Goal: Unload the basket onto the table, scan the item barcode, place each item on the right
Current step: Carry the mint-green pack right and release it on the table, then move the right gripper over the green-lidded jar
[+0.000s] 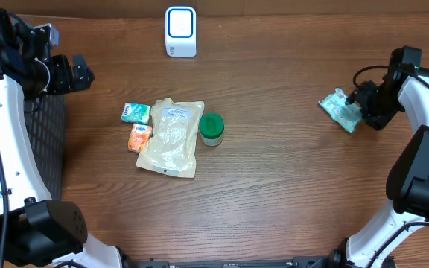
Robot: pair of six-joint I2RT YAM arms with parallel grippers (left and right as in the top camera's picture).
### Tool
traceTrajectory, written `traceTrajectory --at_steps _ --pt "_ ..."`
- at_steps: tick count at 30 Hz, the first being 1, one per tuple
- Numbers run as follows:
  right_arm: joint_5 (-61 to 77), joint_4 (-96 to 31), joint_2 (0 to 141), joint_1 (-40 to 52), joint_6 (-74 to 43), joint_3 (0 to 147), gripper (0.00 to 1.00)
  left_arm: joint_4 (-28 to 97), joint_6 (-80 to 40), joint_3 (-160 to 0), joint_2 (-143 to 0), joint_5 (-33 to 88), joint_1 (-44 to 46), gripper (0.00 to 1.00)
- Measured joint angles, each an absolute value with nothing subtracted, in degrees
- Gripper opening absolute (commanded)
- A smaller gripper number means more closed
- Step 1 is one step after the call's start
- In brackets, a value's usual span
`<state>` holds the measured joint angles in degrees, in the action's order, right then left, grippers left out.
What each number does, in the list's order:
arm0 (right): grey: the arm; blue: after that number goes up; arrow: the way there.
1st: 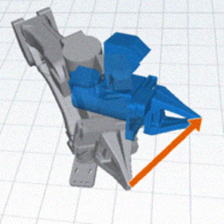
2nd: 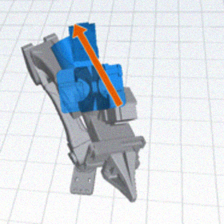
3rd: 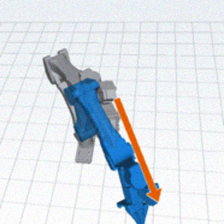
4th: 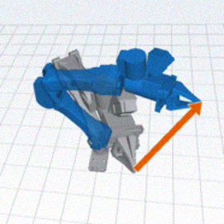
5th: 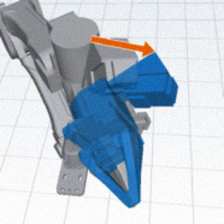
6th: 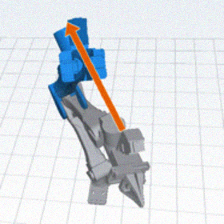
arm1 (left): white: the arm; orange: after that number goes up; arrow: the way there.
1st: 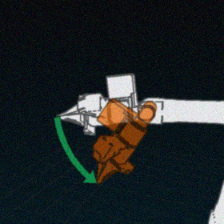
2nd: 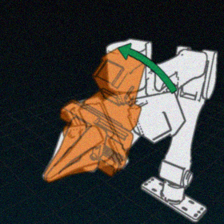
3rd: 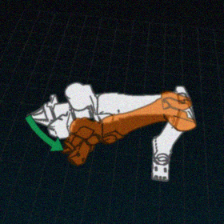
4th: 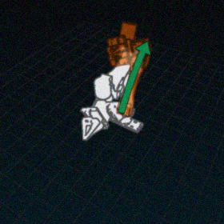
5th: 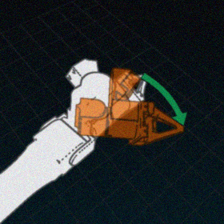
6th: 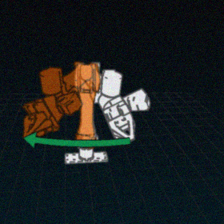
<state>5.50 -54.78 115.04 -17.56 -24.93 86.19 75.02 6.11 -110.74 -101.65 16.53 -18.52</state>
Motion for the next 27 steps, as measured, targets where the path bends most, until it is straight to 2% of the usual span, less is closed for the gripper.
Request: traceTrajectory --at_steps 6,11,16,27 --pt "4.3 -63.0 115.0 -17.6 -24.0 90.3 0.80 75.0 6.1 -110.7 -101.6 16.5 -18.5 1.00" --pt "7.3 -71.7 115.0 -15.6 -15.6 104.1 0.82 75.0 6.1 -110.7 -101.6 16.6 -18.5 1.00" --pt "9.0 -76.2 114.8 -6.4 -8.3 112.2 0.89 75.0 6.1 -110.7 -101.6 16.5 -18.5 0.99" --pt "9.5 -72.1 114.8 14.4 -0.3 112.4 0.91 75.0 6.1 -110.7 -101.6 16.5 -18.5 1.00"
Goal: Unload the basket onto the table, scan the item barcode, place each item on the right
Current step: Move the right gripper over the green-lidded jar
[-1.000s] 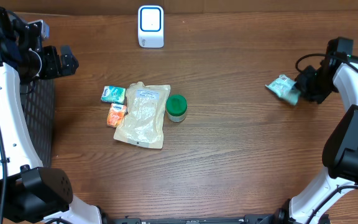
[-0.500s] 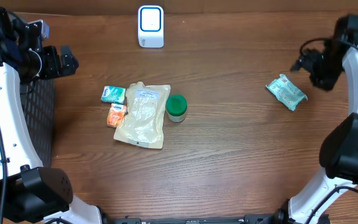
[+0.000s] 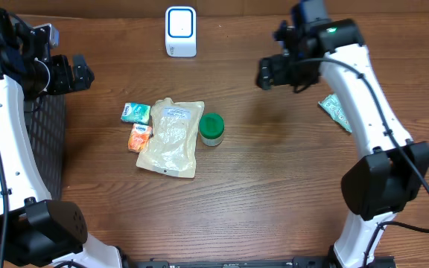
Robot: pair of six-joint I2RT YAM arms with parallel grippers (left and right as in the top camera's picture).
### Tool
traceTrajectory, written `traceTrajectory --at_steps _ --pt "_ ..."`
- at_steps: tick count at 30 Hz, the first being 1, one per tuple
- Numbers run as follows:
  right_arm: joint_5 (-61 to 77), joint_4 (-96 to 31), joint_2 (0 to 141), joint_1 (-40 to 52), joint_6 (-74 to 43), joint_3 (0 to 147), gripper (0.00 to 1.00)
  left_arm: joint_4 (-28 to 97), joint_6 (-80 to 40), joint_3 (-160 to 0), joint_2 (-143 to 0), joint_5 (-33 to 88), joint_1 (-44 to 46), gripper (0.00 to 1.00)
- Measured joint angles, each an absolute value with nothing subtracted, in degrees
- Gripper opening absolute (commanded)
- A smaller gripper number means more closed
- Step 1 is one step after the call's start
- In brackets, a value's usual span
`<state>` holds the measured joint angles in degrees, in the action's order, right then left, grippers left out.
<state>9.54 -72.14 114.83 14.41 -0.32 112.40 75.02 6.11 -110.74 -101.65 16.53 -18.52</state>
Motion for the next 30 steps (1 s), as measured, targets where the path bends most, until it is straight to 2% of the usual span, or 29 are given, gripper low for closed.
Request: traceTrajectory --at_steps 5,8,14,30 --pt "9.1 -67.8 114.8 19.1 -4.6 112.4 0.92 75.0 6.1 -110.7 -101.6 16.5 -18.5 1.00" --pt "9.0 -67.0 114.9 21.3 -7.6 112.4 1.00 75.0 6.1 -110.7 -101.6 16.5 -18.5 1.00" --pt "9.0 -66.9 115.1 24.1 -10.0 112.4 1.00 75.0 6.1 -110.7 -101.6 16.5 -18.5 1.00" --pt "9.1 -66.2 115.8 24.4 -13.1 110.4 1.00 75.0 6.1 -110.7 -101.6 16.5 -18.5 0.99"
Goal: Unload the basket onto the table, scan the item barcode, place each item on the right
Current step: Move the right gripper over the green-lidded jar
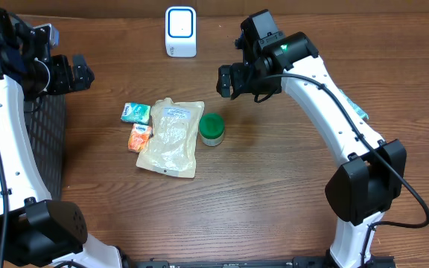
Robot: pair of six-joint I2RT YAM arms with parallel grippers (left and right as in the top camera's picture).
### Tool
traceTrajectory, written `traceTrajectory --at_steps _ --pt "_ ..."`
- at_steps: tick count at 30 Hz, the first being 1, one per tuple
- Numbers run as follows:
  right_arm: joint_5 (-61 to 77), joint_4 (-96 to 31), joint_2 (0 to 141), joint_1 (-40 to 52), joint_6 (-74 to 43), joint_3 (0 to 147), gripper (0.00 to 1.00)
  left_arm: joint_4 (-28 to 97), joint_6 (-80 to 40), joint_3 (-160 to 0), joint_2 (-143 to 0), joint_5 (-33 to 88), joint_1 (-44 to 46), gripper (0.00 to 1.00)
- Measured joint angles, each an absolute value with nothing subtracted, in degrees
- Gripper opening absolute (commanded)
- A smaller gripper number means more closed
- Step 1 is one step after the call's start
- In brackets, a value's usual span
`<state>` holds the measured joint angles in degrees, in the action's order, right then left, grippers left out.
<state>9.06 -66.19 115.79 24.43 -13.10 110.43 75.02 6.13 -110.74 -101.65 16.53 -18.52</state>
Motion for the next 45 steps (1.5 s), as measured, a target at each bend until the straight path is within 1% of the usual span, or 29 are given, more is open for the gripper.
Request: traceTrajectory --at_steps 9,12,15,17,26,35,45 --pt "9.7 -64.6 116.3 24.5 -19.7 110.2 1.00 75.0 6.1 -110.7 -101.6 16.6 -18.5 0.99" --pt "9.7 -63.9 117.4 24.9 -21.7 109.8 0.98 75.0 6.1 -110.7 -101.6 16.5 -18.5 1.00" --pt "9.7 -63.3 119.0 26.0 -23.0 108.9 0.97 75.0 6.1 -110.7 -101.6 16.5 -18.5 0.99" --pt "9.7 -62.6 119.9 26.8 -23.7 108.3 0.93 75.0 6.1 -110.7 -101.6 16.5 -18.5 1.00" --pt "7.3 -61.5 120.5 30.8 -29.2 108.1 0.94 75.0 6.1 -110.7 -101.6 16.5 -18.5 1.00" --pt "4.7 -62.7 120.7 34.8 -30.7 108.1 0.94 75.0 6.1 -110.7 -101.6 16.5 -18.5 1.00" --pt "4.1 -63.6 122.9 34.9 -31.3 108.1 0.94 75.0 6.1 -110.7 -101.6 16.5 -18.5 1.00"
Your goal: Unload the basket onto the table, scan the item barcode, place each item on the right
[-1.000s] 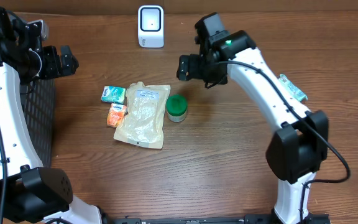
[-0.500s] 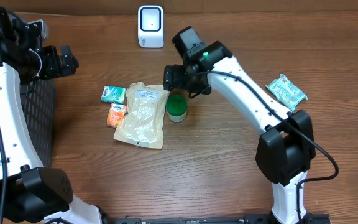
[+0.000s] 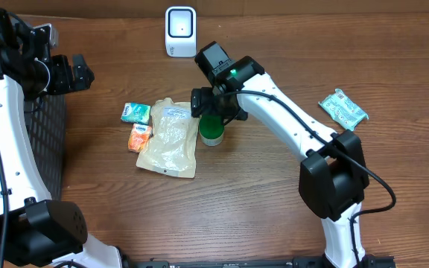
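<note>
A green round jar stands in the middle of the table, touching the right edge of a beige pouch. My right gripper hangs over the jar's far side, open, with a finger on either side of the jar's top. The white scanner stands at the far edge. Left of the pouch lie a small teal packet and an orange packet. A teal wipes packet lies alone at the right. My left gripper hovers open at the far left, holding nothing.
A black mesh basket sits at the table's left edge, under the left arm. The right arm stretches across the table from the lower right to the jar.
My right gripper has moved from right of the scanner, down and left, to just over the green jar. The left arm and all items are where they were.
My right gripper was first at the teal wipes packet at the far right. Then it was away from the packet, which stayed on the table, and stood mid-table, then closer to the scanner. Now it is at the green jar.
</note>
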Robot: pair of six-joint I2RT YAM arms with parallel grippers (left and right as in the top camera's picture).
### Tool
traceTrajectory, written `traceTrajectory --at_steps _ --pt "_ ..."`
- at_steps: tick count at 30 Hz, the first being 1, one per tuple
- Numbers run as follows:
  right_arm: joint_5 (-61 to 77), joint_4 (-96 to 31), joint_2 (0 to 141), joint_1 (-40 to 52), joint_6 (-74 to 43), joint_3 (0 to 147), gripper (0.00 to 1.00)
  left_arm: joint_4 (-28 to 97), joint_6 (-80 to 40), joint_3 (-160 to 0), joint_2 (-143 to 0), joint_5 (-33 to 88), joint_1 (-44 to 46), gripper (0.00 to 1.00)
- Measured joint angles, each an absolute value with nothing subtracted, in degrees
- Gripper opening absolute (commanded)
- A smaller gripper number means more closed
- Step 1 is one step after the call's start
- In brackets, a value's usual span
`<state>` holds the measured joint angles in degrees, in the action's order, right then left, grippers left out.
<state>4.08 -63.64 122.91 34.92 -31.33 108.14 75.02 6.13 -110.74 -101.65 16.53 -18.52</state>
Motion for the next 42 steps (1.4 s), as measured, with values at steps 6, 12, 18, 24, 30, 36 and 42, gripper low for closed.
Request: traceTrajectory --at_steps 6,12,18,24,30,36,42 --pt "4.1 -63.7 123.3 35.2 -31.4 108.1 0.94 75.0 6.1 -110.7 -101.6 16.5 -18.5 0.99" --pt "4.1 -63.6 123.3 36.1 -31.5 108.0 0.93 75.0 6.1 -110.7 -101.6 16.5 -18.5 1.00" --pt "4.0 -63.6 123.3 36.4 -32.4 105.6 0.93 75.0 6.1 -110.7 -101.6 16.5 -18.5 1.00" --pt "4.0 -63.7 123.3 36.4 -32.8 105.0 0.93 75.0 6.1 -110.7 -101.6 16.5 -18.5 1.00" --pt "4.0 -63.7 123.3 36.9 -32.8 105.0 0.93 75.0 6.1 -110.7 -101.6 16.5 -18.5 0.99" --pt "4.1 -63.7 123.3 37.7 -32.8 105.0 0.89 75.0 6.1 -110.7 -101.6 16.5 -18.5 1.00" --pt "4.0 -63.7 123.3 37.7 -32.8 104.6 0.88 75.0 6.1 -110.7 -101.6 16.5 -18.5 1.00"
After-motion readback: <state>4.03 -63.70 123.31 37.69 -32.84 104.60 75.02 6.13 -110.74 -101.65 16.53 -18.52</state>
